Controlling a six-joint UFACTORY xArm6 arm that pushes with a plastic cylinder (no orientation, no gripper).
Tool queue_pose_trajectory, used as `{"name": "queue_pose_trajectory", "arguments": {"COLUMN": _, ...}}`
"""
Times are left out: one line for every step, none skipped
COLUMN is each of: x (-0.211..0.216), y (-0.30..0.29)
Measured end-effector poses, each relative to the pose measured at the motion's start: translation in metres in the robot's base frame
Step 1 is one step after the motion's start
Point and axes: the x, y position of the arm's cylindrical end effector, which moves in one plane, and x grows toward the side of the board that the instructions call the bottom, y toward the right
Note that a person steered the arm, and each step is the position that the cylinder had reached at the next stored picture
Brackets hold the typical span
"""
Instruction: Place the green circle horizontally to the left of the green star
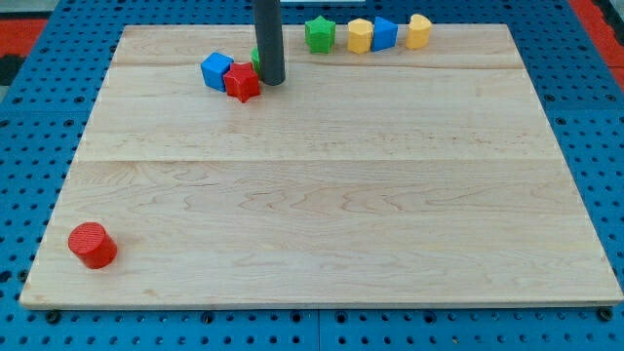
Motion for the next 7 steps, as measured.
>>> {"name": "queue_pose_trajectory", "arguments": {"x": -0.005, "y": -0.026}}
{"name": "queue_pose_trajectory", "arguments": {"x": -0.027, "y": -0.014}}
{"name": "queue_pose_trajectory", "arguments": {"x": -0.023, "y": -0.001}}
{"name": "queue_pose_trajectory", "arguments": {"x": -0.035, "y": -0.001}}
{"name": "queue_pose_trajectory", "arguments": {"x": -0.039, "y": 0.012}}
{"name": "queue_pose_trajectory", "arguments": {"x": -0.049, "y": 0.012}}
{"name": "queue_pose_trajectory", "arguments": {"x": -0.050, "y": 0.012}}
